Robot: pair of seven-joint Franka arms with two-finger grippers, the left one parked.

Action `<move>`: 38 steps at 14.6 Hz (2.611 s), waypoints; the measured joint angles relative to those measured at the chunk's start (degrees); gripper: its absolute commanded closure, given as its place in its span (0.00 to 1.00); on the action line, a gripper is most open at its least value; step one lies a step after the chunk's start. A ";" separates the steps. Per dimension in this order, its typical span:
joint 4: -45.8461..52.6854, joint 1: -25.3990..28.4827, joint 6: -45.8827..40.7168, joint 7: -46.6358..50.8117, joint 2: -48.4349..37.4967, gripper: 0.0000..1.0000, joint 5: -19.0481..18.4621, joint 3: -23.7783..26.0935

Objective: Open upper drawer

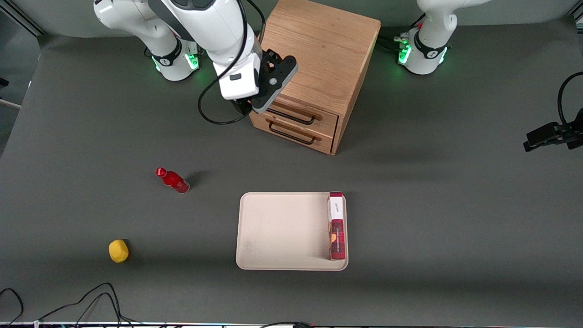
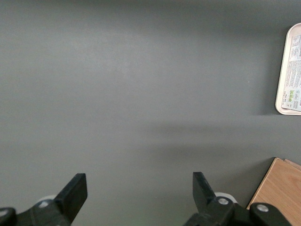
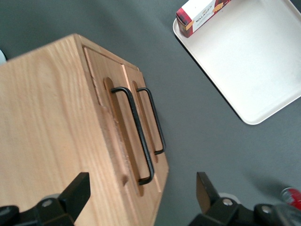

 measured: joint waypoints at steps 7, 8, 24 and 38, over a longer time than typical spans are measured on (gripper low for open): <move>-9.64 -0.91 11.95 -7.31 3.64 0.00 -2.36 2.00; -10.93 -1.36 13.28 -8.29 3.66 0.00 -2.36 2.10; -16.42 -3.03 19.35 -11.53 4.80 0.00 -2.66 4.60; -16.74 -9.18 24.20 -19.74 6.04 0.00 -3.35 4.90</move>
